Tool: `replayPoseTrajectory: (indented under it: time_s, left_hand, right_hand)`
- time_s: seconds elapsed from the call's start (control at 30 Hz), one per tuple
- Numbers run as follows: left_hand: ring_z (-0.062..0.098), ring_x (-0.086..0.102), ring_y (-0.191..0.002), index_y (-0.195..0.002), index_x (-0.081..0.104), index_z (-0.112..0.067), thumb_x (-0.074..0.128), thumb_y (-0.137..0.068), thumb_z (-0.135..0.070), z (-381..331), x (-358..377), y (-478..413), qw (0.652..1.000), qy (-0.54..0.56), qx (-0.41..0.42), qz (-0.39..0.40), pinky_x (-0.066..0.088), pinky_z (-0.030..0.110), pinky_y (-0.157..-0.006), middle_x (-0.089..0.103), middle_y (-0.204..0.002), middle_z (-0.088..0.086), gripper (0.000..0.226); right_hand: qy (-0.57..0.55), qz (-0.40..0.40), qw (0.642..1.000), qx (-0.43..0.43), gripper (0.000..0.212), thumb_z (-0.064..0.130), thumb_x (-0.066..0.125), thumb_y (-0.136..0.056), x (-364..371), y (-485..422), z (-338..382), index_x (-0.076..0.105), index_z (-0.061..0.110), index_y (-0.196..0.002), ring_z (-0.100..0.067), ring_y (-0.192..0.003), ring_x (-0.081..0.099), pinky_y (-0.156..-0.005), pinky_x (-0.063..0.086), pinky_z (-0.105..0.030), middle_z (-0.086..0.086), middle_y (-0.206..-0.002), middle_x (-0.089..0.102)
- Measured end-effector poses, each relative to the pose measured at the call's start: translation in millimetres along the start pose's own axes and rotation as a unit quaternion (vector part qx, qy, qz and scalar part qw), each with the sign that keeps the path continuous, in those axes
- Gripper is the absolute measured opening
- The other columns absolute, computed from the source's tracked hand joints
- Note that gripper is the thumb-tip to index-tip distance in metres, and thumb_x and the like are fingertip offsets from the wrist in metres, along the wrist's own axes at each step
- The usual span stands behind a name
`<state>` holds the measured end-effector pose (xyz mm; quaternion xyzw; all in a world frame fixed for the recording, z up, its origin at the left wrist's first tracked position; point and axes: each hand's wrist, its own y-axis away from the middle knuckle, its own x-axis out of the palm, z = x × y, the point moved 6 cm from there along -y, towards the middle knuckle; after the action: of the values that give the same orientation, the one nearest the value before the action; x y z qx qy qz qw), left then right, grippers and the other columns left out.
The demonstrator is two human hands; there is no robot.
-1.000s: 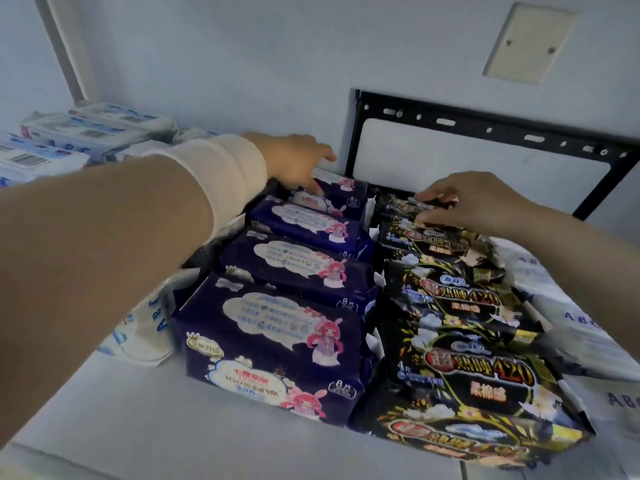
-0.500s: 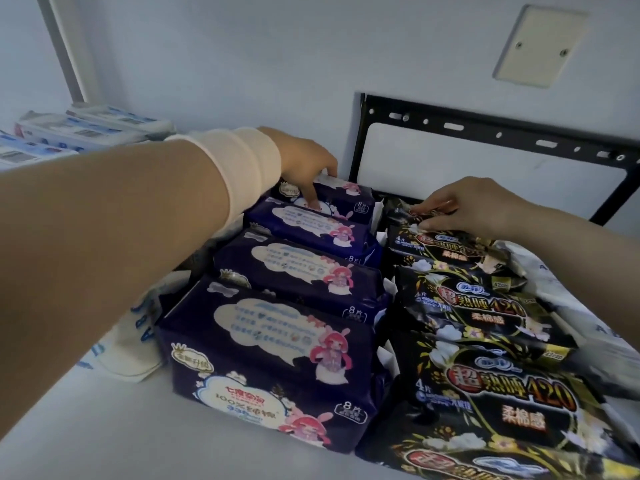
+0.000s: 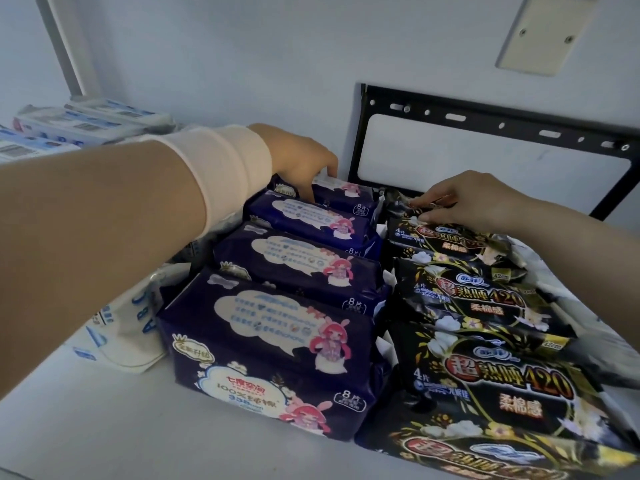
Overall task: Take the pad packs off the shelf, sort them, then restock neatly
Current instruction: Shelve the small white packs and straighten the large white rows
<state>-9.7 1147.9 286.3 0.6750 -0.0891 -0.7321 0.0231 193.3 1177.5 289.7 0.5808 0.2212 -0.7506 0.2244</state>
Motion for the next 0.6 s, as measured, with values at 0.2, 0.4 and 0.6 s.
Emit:
replayPoseTrajectory:
  time_s: [0.2,0.4,0.6]
  left_hand:
    - [0.027,0.044,-0.12,-0.138,0.035,-0.015,0.068,-0.083,-0.026,-3,3,2,1.0,-0.005,-0.006,0.012,0.038,0.037,-0.098,0.042,-0.138,0.01,0.066]
    - [0.024,0.037,-0.129,-0.144,0.027,-0.016,0.051,-0.092,-0.04,-2,3,14,0.998,0.033,-0.015,0.053,0.03,0.036,-0.106,0.035,-0.146,0.006,0.062]
    - [0.025,0.016,-0.142,-0.148,0.018,-0.016,0.024,-0.098,-0.047,-27,6,38,0.992,0.126,-0.011,-0.025,0.01,0.039,-0.114,0.016,-0.155,0.01,0.059]
  right_hand:
    - [-0.006,0.005,1.0,0.0,0.032,0.029,0.067,-0.083,1,2,0,0.065,0.025,-0.114,-0.02,-0.117,0.052,-0.09,0.035,-0.023,0.0,-0.125,0.06]
    - [-0.017,0.005,1.0,0.011,0.036,0.038,0.051,-0.092,1,8,2,0.058,0.024,-0.124,-0.02,-0.123,0.046,-0.089,0.031,-0.023,-0.001,-0.134,0.054]
    - [-0.009,0.028,0.997,0.066,0.057,0.045,0.021,-0.099,10,31,14,0.02,0.017,-0.148,-0.023,-0.145,0.001,-0.115,0.007,-0.036,-0.006,-0.156,0.014]
